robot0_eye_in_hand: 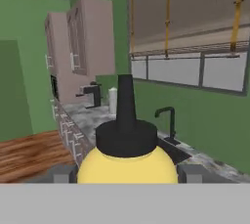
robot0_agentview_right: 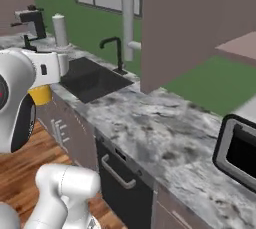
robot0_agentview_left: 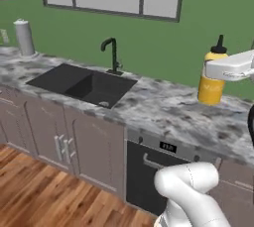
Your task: The dining table condiment station is running low on mustard. Refill the condiment station by opening the cabinet and taking the mustard from the cabinet and placing it on the dining table.
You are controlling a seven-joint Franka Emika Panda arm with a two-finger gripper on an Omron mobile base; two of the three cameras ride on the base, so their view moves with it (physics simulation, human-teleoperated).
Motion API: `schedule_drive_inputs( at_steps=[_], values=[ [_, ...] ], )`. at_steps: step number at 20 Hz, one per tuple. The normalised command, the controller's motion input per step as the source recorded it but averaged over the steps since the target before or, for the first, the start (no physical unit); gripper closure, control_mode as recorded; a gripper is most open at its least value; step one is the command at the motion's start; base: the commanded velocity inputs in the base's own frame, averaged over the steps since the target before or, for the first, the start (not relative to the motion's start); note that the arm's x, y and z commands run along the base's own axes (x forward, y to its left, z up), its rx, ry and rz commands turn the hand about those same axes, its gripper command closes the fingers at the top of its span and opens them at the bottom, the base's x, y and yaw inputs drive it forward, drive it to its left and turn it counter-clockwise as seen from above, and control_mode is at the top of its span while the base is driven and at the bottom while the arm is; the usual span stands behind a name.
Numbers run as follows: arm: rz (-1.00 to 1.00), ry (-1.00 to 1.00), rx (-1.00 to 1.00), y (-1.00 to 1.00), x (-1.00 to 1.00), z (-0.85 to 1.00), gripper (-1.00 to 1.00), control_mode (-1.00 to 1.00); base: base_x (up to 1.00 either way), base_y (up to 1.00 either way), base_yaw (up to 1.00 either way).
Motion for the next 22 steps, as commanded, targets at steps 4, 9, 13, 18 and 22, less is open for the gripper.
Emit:
schedule_drive_inputs(
  at_steps=[4, 9, 13, 18, 22],
  values=[
    [0.0, 0.0, 0.0, 0.0, 0.0, 0.0, 1.0, 1.0, 0.03, 0.54, 0.69],
    [0.0, 0.0, 0.0, 0.0, 0.0, 0.0, 1.0, 1.0, 0.08, 0.45, 0.7],
    [0.0, 0.0, 0.0, 0.0, 0.0, 0.0, 1.0, 1.0, 0.13, 0.38, 0.71],
    [0.0, 0.0, 0.0, 0.0, 0.0, 0.0, 1.0, 1.0, 0.14, 0.33, 0.71],
    [0.0, 0.0, 0.0, 0.0, 0.0, 0.0, 1.0, 1.0, 0.18, 0.31, 0.69]
  ],
)
